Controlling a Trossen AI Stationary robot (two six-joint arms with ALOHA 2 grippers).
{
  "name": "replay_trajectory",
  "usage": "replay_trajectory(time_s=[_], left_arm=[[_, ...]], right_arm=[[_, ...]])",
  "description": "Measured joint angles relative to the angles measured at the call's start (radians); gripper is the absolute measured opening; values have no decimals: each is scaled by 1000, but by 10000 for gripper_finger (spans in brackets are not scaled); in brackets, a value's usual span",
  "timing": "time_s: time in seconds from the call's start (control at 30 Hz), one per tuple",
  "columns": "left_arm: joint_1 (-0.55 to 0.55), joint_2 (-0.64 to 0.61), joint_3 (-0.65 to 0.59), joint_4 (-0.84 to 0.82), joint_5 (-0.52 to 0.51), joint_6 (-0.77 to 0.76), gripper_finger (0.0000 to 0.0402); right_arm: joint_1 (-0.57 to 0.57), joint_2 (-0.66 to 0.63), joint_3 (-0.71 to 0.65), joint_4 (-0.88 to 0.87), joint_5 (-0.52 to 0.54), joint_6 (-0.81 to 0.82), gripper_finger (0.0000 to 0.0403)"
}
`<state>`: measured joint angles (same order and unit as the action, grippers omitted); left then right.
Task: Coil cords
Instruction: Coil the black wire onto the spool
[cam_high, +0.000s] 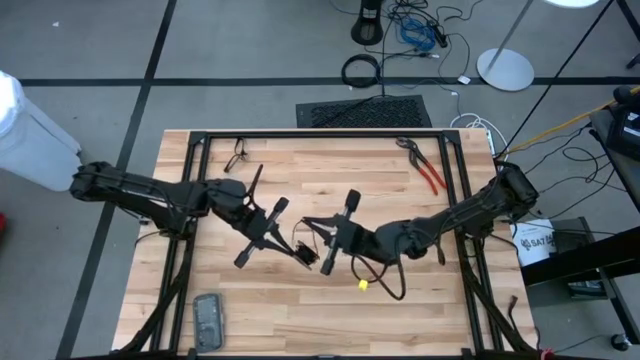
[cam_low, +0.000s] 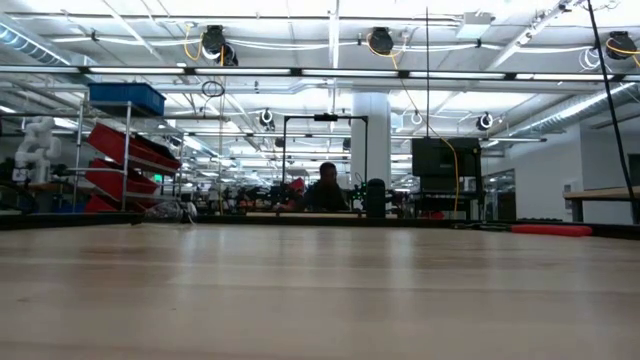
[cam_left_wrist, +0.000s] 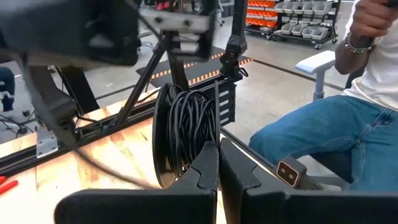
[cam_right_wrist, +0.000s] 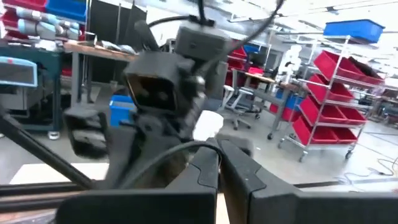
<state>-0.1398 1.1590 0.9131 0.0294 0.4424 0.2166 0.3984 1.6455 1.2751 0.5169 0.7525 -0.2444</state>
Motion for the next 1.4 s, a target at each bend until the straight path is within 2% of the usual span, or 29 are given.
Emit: replay_trajectory(time_s=[0.1, 0.27, 0.4, 0.5, 0.73, 1.03, 1.23, 1.4], left_arm=[[0, 20, 0, 22, 6, 5, 2], [3, 31, 0, 69, 52, 8, 2], [2, 31, 0, 76, 91, 8, 2], [1, 31, 0, 86, 125, 7, 2], [-11, 31, 0, 95, 166, 8, 2], [-32, 31, 0, 147, 198, 26, 2], [-34, 31, 0, 154, 203, 33, 2], [-34, 32, 0, 187, 212, 32, 2]], right_arm=[[0, 31, 66, -69, -3, 23, 0], [0, 71, 180, -293, -2, 107, 0], [0, 86, 208, -362, -14, 129, 0], [-7, 84, 209, -377, -70, 145, 0], [-58, 74, 209, -444, -305, 217, 0], [-146, 68, 209, -498, -523, 337, 0], [-163, 67, 209, -493, -577, 359, 0], [-169, 71, 209, -496, -581, 371, 0]])
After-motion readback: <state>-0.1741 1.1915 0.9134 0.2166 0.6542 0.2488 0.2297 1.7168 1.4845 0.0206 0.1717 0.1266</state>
